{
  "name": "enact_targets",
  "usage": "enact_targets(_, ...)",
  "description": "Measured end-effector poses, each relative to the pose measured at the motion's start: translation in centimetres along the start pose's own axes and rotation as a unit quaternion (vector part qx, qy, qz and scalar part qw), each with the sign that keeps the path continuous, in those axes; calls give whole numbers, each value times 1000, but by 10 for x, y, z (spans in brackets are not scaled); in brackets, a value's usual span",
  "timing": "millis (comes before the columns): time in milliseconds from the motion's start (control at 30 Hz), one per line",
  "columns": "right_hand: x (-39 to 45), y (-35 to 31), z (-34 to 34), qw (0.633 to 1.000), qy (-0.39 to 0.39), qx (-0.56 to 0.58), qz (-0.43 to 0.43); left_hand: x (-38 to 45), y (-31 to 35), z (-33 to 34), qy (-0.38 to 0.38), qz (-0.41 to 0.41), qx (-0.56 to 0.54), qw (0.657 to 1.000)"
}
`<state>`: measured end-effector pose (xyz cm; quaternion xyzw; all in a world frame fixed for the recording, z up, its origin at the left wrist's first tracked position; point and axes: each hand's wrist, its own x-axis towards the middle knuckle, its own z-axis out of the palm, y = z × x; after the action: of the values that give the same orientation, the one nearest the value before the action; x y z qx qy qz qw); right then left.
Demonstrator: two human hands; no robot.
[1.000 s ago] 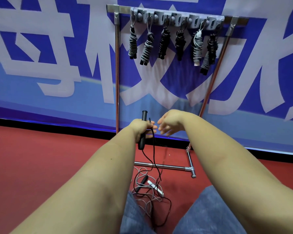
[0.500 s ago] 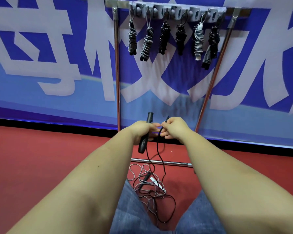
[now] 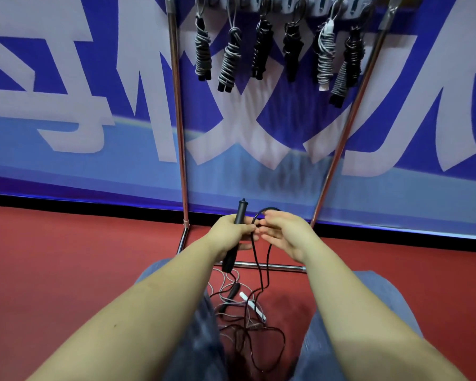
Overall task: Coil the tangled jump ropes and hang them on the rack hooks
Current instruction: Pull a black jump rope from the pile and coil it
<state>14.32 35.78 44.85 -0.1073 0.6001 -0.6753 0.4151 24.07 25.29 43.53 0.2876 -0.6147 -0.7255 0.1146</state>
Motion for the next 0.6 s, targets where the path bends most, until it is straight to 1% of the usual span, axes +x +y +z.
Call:
enact_targets(167, 41, 17, -12, 998, -12, -41, 55, 42, -5, -7, 8, -21, -48, 999)
enact_targets(333, 89, 45, -29, 991, -37, 35, 120, 94, -19, -9, 8, -40, -83, 996)
enact_targets(367, 99, 48, -29, 991, -48, 21, 124, 104, -22, -10, 9, -45, -88, 995)
enact_targets(433, 118, 53, -26, 987, -70, -95, 109, 121, -28, -13, 18, -56, -104, 993)
enact_targets(500, 134, 58, -24, 968, -83, -224, 80, 136, -29, -18, 28, -63, -113, 991)
enact_targets(567, 148, 67, -26, 947, -73, -303, 77, 150, -28, -24, 30, -67, -101, 992)
enact_targets(600, 154, 73, -28, 941, -66, -321, 86, 157, -27, -25, 28, -65, -94, 993)
